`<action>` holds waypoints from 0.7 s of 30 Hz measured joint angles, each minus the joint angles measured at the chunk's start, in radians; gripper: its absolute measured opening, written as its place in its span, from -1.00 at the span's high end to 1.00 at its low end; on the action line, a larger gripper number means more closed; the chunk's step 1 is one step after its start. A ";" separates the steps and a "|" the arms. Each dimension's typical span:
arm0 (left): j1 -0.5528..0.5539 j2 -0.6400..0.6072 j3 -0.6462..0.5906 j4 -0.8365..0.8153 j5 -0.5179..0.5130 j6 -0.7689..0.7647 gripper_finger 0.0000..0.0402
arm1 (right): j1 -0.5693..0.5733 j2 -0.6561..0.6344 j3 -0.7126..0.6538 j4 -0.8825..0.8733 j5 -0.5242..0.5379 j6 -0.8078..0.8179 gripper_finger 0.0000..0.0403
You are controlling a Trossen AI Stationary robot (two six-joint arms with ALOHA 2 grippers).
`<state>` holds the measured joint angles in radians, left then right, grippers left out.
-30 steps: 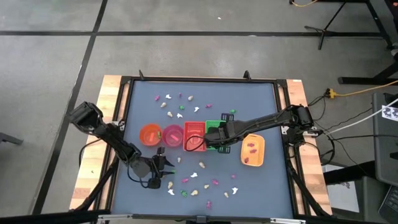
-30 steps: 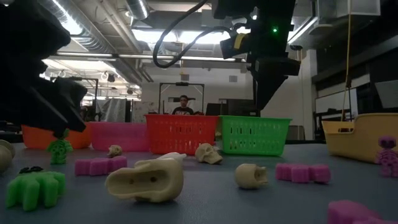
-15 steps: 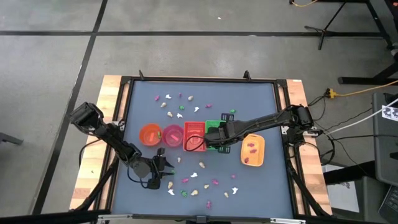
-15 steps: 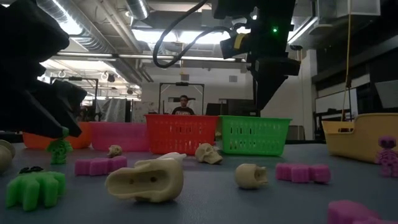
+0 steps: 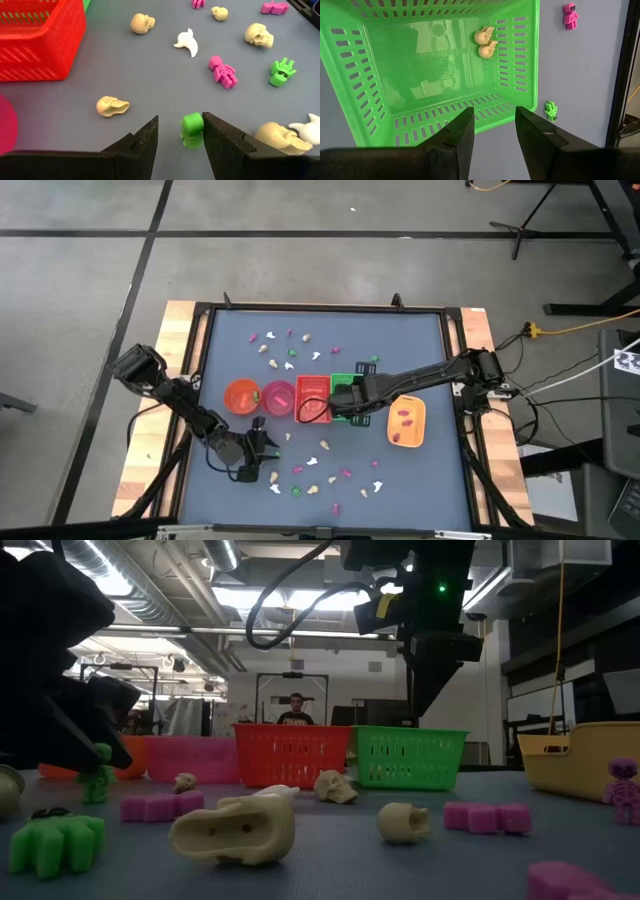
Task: Sort Halloween decoration
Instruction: Put the green skeleton toy into the orange bowl
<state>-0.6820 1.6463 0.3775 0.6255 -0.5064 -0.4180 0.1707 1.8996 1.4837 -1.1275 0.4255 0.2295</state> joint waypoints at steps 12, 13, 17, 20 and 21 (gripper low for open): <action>0.003 0.000 0.000 0.000 0.002 0.001 0.43 | 0.000 0.000 0.000 0.000 0.000 0.000 0.29; 0.003 0.000 0.000 0.000 0.005 0.001 0.46 | 0.000 0.000 0.000 0.000 0.000 0.000 0.29; 0.003 0.000 0.000 0.000 0.022 0.001 0.61 | 0.000 0.000 0.000 0.000 0.000 0.000 0.29; 0.003 0.000 0.000 0.000 0.029 0.001 0.70 | 0.000 0.000 0.000 0.000 0.000 0.000 0.29; 0.003 0.000 0.000 0.000 0.029 0.001 0.73 | 0.000 0.000 0.000 0.000 0.000 0.000 0.29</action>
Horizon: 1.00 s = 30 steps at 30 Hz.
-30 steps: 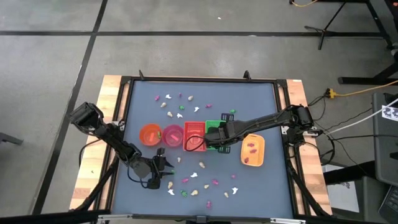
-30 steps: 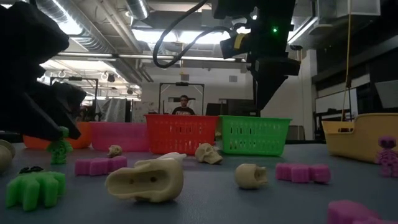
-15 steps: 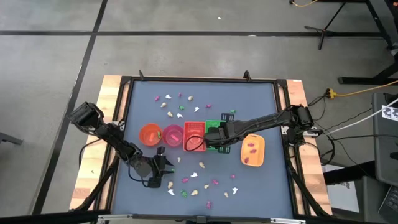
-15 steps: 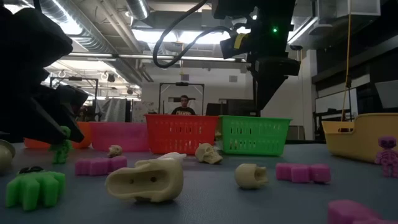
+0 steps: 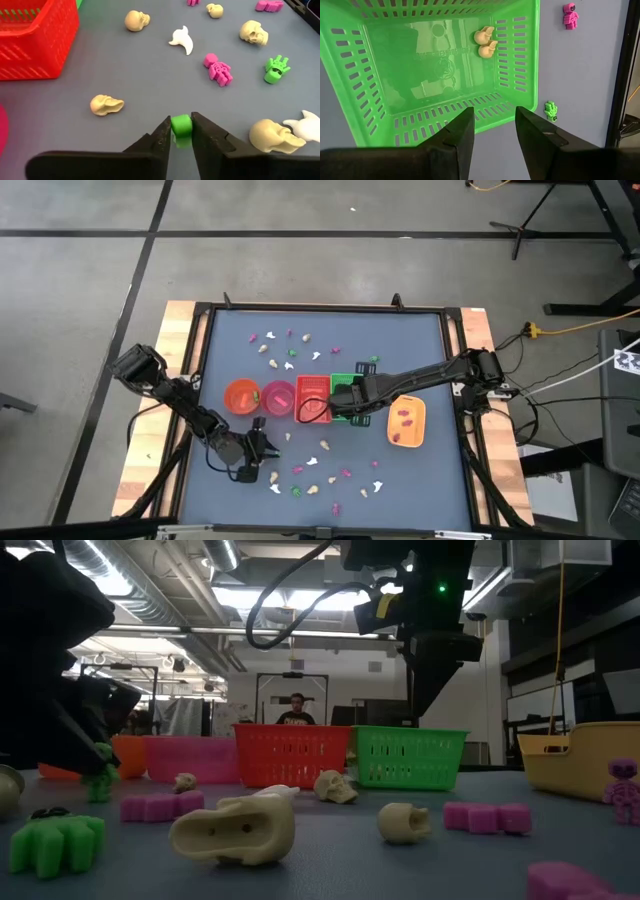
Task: Sort Halloween decoration
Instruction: Put the green skeleton toy into the orange bowl
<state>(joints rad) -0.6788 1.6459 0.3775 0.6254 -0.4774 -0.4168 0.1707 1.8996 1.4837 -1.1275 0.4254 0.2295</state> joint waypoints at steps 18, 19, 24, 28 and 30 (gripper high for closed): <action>0.000 -0.005 0.000 0.038 0.000 0.000 0.87 | 0.010 0.000 0.000 -0.114 0.027 -0.003 0.29; 0.000 -0.005 0.000 0.046 0.000 0.001 0.87 | 0.014 0.000 0.000 -0.125 0.036 -0.003 0.29; 0.002 -0.016 0.000 0.081 -0.001 0.001 0.87 | 0.063 -0.027 0.000 -0.176 0.084 -0.003 0.29; 0.019 -0.066 0.000 0.080 -0.015 0.006 0.87 | 0.104 -0.089 -0.001 -0.189 0.126 -0.003 0.29; 0.038 -0.105 0.000 0.082 -0.030 0.008 0.87 | 0.118 -0.135 -0.018 -0.186 0.149 -0.007 0.29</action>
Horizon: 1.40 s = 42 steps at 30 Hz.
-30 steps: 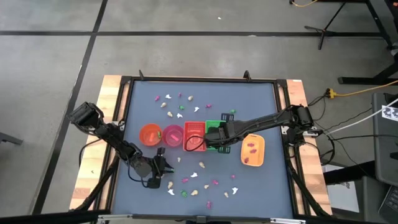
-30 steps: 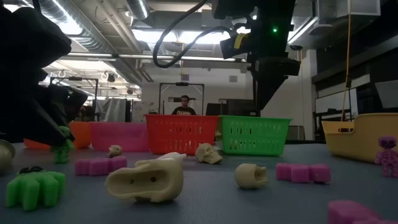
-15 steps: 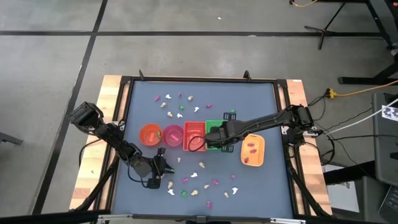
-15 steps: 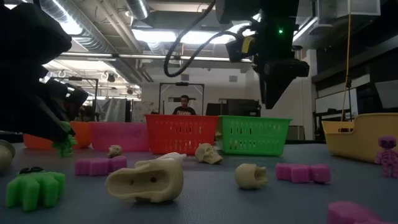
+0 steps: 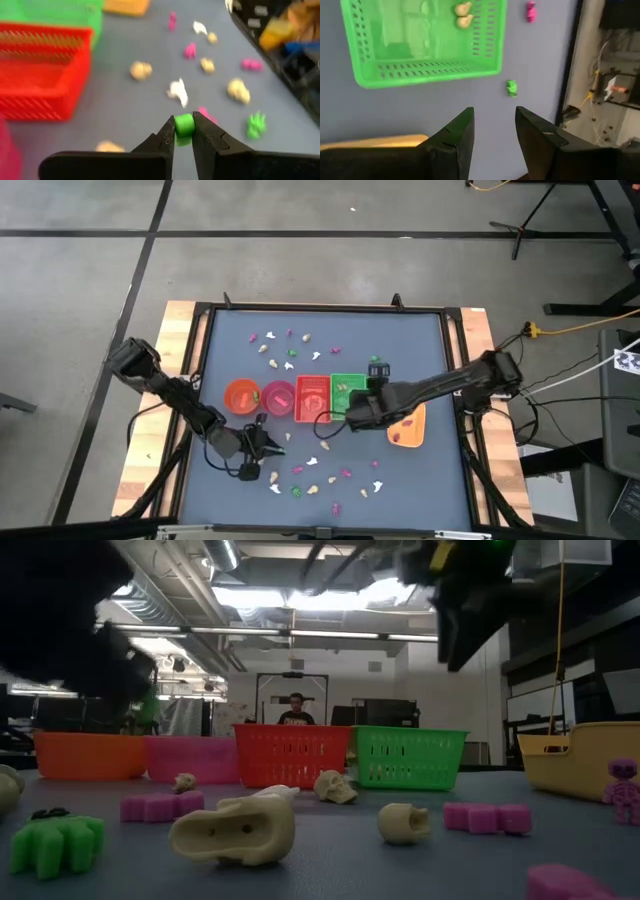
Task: Sort Halloween decoration
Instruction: Put the green skeleton toy into the orange bowl
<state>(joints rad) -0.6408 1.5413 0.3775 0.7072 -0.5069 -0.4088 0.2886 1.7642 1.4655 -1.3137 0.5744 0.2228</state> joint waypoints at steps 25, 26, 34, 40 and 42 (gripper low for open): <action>0.169 -0.597 0.000 -0.470 -0.002 -0.014 0.87 | 0.006 -0.507 -0.264 0.135 0.073 0.061 0.29; 0.169 -0.624 0.000 -0.536 0.005 -0.056 0.87 | 0.006 -0.516 -0.264 0.136 0.078 0.064 0.29; 0.169 -0.847 0.000 -0.994 0.033 -0.391 0.87 | 0.006 -0.566 -0.264 0.138 0.126 0.065 0.29; 0.182 -0.947 0.000 -1.158 -0.057 -0.495 0.87 | 0.006 -0.572 -0.264 0.140 0.123 0.067 0.29; 0.194 -0.963 0.000 -1.217 -0.091 -0.523 0.87 | 0.006 -0.572 -0.264 0.135 0.114 0.067 0.29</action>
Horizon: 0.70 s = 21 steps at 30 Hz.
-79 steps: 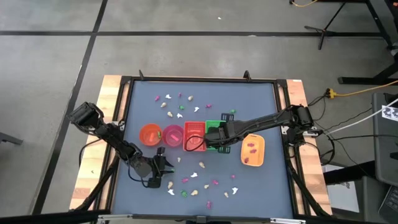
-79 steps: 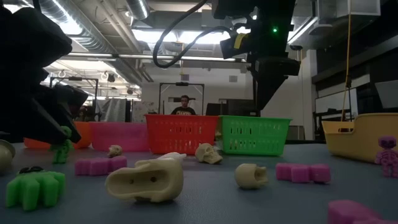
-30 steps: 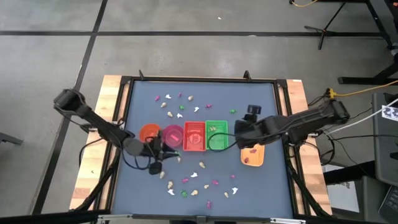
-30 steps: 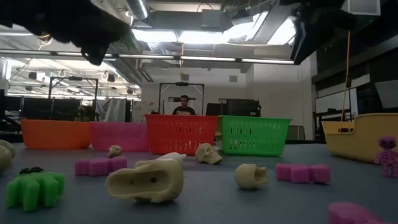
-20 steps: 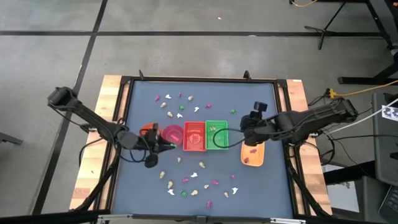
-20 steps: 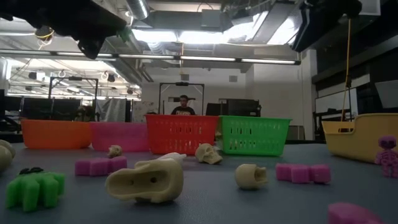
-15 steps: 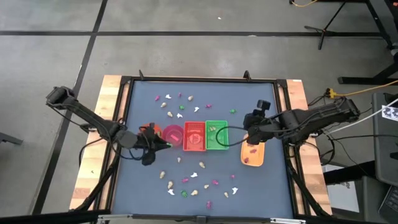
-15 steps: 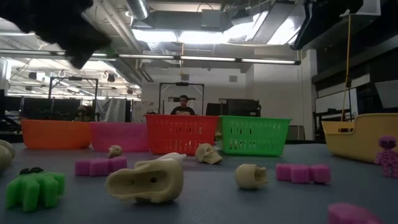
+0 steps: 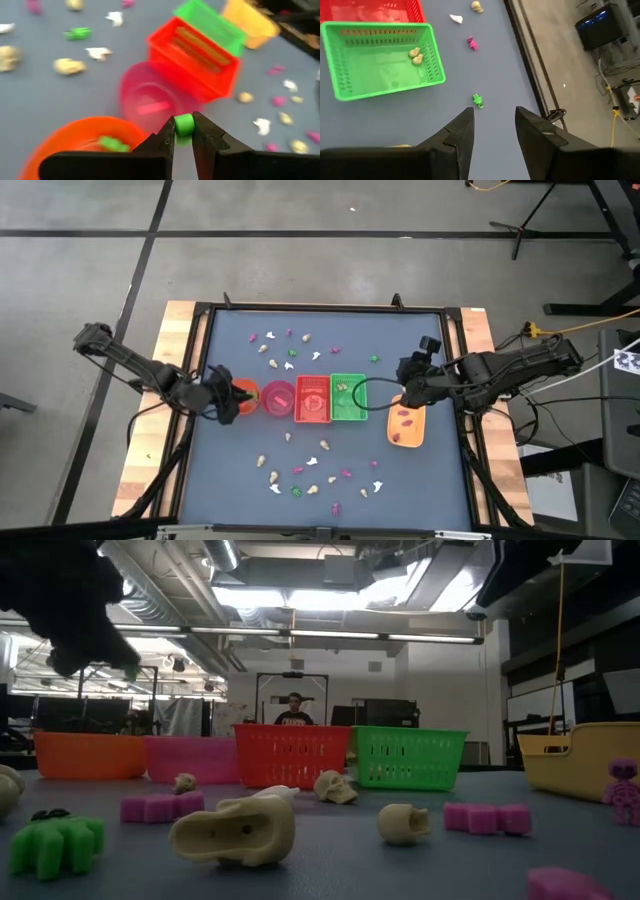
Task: Sort Halloween decoration
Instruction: Put the green skeleton toy into the orange bowl
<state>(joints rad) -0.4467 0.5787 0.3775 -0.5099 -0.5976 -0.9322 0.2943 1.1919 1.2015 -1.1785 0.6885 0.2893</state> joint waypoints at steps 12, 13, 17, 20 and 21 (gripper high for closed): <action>0.049 0.005 0.000 -0.279 -0.013 -0.001 0.82 | 0.000 0.003 0.000 0.015 -0.026 -0.057 0.29; 0.049 0.005 0.000 -0.278 -0.013 -0.001 0.81 | 0.000 0.003 0.000 0.020 -0.026 -0.059 0.29; 0.049 0.005 0.000 -0.281 -0.014 -0.001 0.77 | 0.000 0.004 0.000 0.040 -0.031 -0.059 0.29; 0.049 0.005 0.000 -0.281 -0.009 -0.002 0.72 | 0.000 0.004 0.000 0.069 -0.048 -0.059 0.29; 0.049 0.005 0.000 -0.281 0.001 -0.002 0.70 | 0.000 0.004 0.000 0.074 -0.053 -0.059 0.29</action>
<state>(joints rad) -0.3973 0.5838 0.3775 -0.7914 -0.5966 -0.9340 0.2943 1.1957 1.2015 -1.1042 0.6352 0.2305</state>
